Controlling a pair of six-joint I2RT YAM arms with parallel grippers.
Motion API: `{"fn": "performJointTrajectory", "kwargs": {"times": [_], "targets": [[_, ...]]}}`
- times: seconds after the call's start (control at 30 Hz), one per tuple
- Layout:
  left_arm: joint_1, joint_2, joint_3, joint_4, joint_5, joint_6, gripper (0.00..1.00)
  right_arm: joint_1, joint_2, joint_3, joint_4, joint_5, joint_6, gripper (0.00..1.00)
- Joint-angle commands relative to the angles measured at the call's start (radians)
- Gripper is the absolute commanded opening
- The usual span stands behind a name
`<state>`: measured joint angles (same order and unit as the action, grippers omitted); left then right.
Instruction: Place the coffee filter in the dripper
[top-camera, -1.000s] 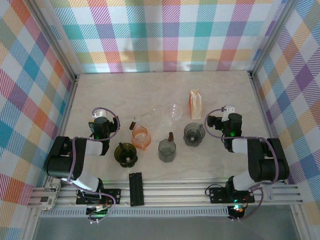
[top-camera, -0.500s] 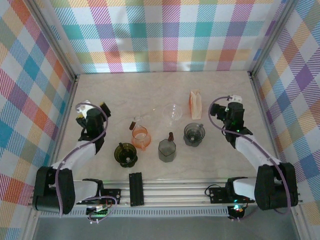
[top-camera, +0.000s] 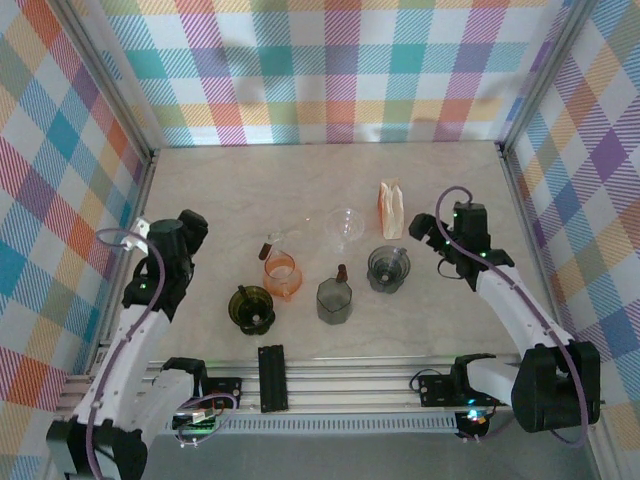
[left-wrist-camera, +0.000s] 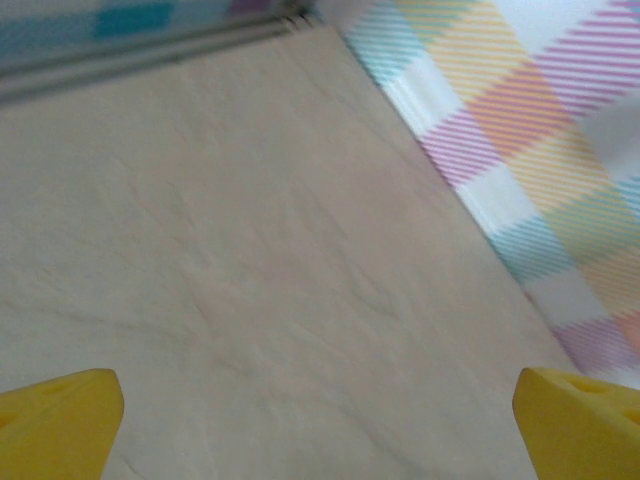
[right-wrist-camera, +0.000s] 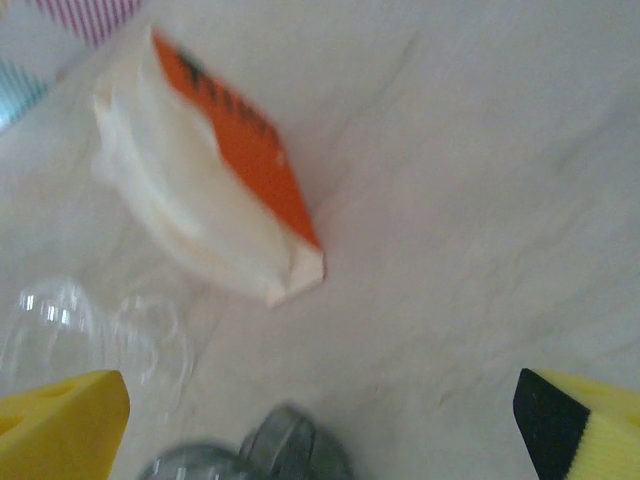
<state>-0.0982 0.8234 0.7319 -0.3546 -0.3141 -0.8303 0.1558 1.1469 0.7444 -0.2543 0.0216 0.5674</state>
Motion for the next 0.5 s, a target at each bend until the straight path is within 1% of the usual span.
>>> {"fn": "performJointTrajectory", "kwargs": {"times": [0.0, 0.1, 0.17, 0.27, 0.37, 0.47], "targets": [[-0.027, -0.053, 0.007, -0.065, 0.242, 0.010, 1.00, 0.068, -0.026, 0.000, -0.112, -0.069, -0.042, 0.99], [-0.090, -0.087, -0.004, -0.085, 0.324, 0.029, 1.00, 0.164, -0.062, 0.009, -0.159, -0.047, -0.088, 0.97], [-0.149, -0.100, -0.007, -0.115, 0.352, 0.040, 1.00, 0.254, -0.094, 0.009, -0.163, -0.052, -0.114, 0.97], [-0.229, -0.125, -0.035, -0.132, 0.378, 0.045, 1.00, 0.384, -0.104, 0.017, -0.155, -0.067, -0.111, 0.97], [-0.288, -0.162, -0.066, -0.136, 0.383, 0.045, 1.00, 0.509, -0.055, 0.041, -0.138, -0.063, -0.116, 0.97], [-0.326, -0.188, -0.079, -0.147, 0.383, 0.052, 1.00, 0.598, 0.042, 0.068, -0.112, -0.067, -0.128, 0.97]]}}
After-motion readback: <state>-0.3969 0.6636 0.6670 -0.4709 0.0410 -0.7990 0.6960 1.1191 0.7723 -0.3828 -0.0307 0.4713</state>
